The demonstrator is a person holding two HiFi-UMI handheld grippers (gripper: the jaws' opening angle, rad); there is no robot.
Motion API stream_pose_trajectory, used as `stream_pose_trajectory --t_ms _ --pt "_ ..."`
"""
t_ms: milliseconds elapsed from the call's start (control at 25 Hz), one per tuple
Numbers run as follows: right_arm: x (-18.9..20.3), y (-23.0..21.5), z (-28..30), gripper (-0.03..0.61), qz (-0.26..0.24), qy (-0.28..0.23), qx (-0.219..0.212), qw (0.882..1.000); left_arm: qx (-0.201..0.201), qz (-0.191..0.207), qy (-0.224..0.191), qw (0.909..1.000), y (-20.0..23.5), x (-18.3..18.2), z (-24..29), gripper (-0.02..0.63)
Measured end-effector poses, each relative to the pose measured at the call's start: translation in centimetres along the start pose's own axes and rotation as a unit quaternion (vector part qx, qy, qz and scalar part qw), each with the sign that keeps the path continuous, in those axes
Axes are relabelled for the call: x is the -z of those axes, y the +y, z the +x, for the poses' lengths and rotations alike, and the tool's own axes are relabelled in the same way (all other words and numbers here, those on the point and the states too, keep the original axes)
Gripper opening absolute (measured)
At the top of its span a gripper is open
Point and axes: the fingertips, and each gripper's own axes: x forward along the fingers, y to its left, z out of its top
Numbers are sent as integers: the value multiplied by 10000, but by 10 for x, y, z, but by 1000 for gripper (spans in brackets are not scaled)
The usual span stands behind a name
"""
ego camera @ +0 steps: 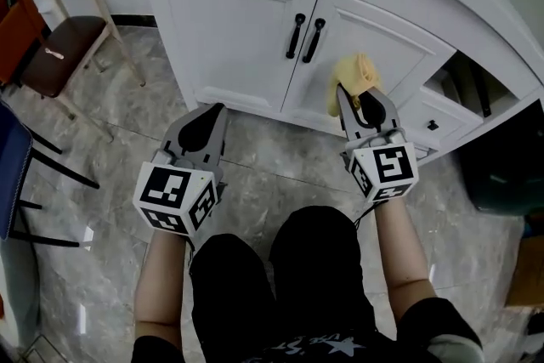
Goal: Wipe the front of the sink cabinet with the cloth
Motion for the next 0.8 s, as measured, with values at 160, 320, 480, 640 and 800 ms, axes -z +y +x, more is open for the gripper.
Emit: stream_pose_trajectory --t_ms 160,320,480,640,800 --pt "-31 -8 17 84 -110 -130 -121 9998 -3 72 -64 10000 -1 -20 1 15" --pt "-50 -9 47 83 -234 -43 -390 9990 -27 133 -147 9998 -1 -41 5 15" --pt "-58 -14 71 83 -579 21 -419 9974 31 257 -108 9996 -9 -48 13 15" --pt "-53 -26 84 83 -852 265 -333 9954 194 246 -14 9995 -22 -46 22 15" --pt "-39 -56 70 83 -851 406 -5 9955 376 333 21 9987 -38 -46 30 15"
